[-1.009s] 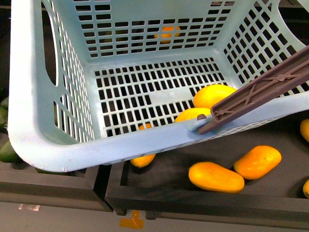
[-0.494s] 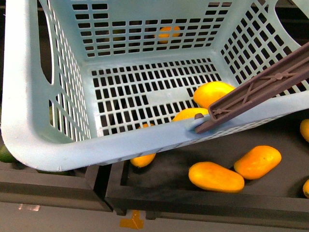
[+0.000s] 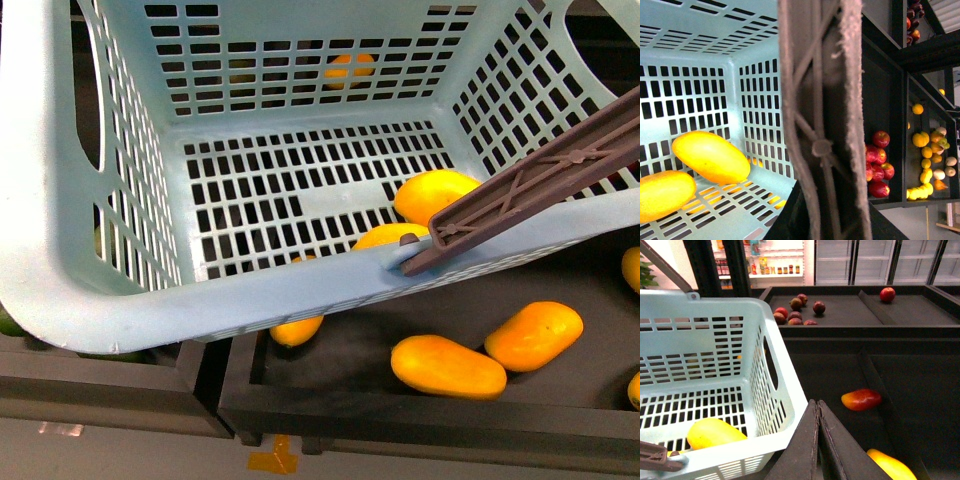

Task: Pick lemon and mango into basket

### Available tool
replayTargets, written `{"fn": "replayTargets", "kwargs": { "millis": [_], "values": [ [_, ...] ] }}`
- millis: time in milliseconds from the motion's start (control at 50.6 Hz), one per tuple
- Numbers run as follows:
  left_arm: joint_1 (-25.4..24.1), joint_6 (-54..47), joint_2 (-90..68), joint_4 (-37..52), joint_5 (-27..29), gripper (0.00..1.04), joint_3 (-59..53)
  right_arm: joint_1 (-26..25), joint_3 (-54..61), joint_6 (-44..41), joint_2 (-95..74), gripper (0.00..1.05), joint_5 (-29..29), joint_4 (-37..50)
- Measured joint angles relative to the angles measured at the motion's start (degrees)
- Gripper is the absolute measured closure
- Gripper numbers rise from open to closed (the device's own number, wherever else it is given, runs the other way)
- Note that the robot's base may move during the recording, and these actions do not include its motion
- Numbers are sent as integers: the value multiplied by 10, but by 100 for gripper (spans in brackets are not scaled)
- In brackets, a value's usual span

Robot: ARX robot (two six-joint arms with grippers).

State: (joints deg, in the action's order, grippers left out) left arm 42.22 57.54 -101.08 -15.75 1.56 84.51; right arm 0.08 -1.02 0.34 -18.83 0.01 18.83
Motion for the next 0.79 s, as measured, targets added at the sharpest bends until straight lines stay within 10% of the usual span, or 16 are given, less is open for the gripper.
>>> {"fn": "replayTargets", "kwargs": {
  "millis": [791],
  "values": [
    [0,0,0,0,0,100,0,0,0,0,183,103,1,-187]
  ]
}}
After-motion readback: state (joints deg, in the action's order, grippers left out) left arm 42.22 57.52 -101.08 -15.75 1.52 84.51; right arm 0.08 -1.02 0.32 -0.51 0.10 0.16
